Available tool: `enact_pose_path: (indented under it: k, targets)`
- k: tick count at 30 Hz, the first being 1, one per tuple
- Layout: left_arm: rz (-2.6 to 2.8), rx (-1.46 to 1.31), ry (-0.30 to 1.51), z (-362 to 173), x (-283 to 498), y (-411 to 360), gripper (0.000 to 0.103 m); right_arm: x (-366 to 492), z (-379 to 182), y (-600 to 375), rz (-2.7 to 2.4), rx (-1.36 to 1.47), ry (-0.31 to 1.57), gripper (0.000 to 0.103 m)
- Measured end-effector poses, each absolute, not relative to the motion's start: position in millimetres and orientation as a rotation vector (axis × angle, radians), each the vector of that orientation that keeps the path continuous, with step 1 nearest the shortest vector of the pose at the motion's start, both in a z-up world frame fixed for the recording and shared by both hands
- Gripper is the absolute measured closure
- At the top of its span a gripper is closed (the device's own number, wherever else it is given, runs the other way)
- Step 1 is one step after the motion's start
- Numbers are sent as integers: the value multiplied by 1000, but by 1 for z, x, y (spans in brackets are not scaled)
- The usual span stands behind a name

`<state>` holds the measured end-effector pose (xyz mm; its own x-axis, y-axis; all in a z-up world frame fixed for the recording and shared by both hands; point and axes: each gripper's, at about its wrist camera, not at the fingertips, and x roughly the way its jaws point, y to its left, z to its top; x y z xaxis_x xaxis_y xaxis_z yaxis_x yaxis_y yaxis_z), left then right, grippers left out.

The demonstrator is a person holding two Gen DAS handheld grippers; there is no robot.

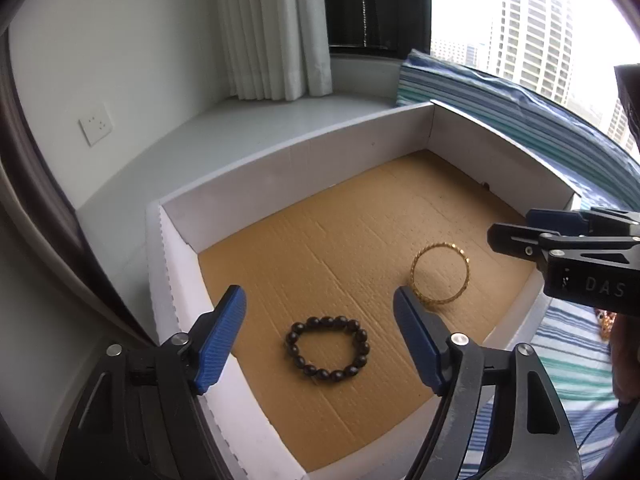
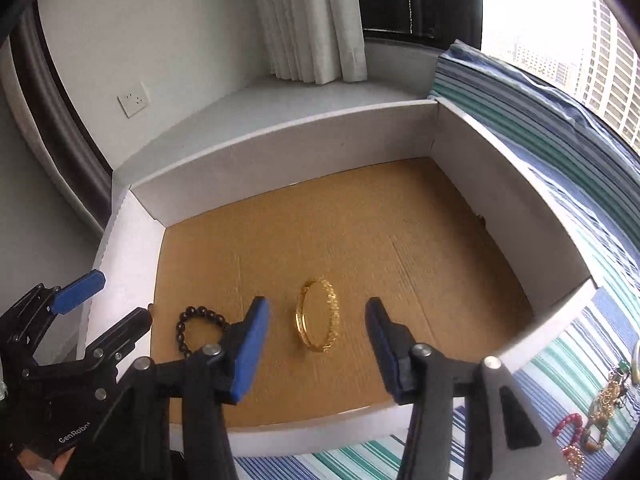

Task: Organize jewelry
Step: 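Carry both bracelets into the white box and open both tools, then withdraw both tools from the box back toward the jewelry pile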

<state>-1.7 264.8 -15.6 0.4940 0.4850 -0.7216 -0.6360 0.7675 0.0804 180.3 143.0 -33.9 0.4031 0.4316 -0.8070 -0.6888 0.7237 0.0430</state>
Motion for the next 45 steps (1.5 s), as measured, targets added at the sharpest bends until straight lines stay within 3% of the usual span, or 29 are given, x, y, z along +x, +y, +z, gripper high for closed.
enact_pose_path:
  k: [2,9,13,31,45]
  targets:
    - [695,-179,780,-8,-5,256,17,170,-23,131,703,-323,865,32]
    - [668,-130,728,14,1,227,8,141,6,84,647,-308,792,30]
    - [636,-116,708,23,4,207,5,121,19,52,606,-307,752,24]
    - [487,-16,697,39,21,115,3,63,29,-90,399,-241,714,24]
    - [190,-113,835,-12,37,59,3,28,-5,-201,142,-122,735,24]
